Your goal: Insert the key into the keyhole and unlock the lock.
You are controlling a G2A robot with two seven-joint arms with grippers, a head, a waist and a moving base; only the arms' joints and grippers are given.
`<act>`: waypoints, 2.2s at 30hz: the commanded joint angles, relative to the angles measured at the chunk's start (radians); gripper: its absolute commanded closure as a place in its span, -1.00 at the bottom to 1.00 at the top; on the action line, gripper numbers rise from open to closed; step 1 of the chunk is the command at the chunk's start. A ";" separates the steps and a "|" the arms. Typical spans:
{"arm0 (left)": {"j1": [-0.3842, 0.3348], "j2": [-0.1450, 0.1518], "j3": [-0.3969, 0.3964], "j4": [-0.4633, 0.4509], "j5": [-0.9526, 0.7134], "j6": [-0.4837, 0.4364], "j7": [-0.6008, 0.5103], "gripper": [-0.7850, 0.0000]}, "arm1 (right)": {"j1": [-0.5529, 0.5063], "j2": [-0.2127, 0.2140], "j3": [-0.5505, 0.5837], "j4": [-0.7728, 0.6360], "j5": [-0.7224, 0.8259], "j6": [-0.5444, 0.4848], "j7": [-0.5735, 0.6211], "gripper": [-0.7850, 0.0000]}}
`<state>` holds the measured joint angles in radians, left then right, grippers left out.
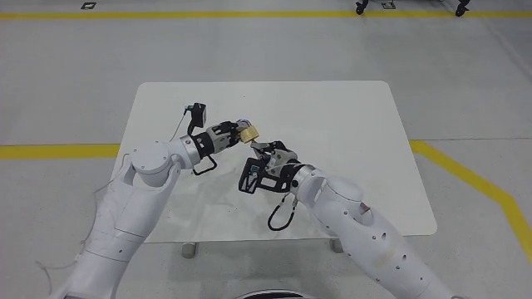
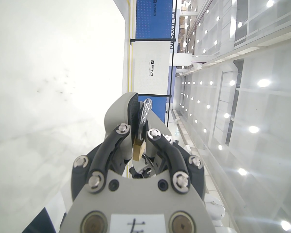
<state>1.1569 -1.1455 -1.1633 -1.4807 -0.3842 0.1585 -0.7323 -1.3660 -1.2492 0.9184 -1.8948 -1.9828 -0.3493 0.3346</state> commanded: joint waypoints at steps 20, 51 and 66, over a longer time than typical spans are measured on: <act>0.031 0.002 -0.007 -0.015 0.052 -0.117 0.023 1.00 | 0.017 -0.010 0.165 0.013 0.619 -0.100 0.113 1.00; 0.041 0.002 0.006 -0.032 0.144 -0.138 0.028 1.00 | -0.010 0.017 0.335 0.008 0.852 -0.063 0.112 -1.00; -0.143 -0.040 0.259 0.078 0.468 0.038 -0.005 1.00 | -0.062 0.028 0.379 -0.040 0.778 -0.068 0.066 -1.00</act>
<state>1.0300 -1.1792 -0.9221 -1.4185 0.0828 0.1929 -0.7419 -1.4278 -1.2212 1.2970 -1.9350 -1.2050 -0.4175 0.4011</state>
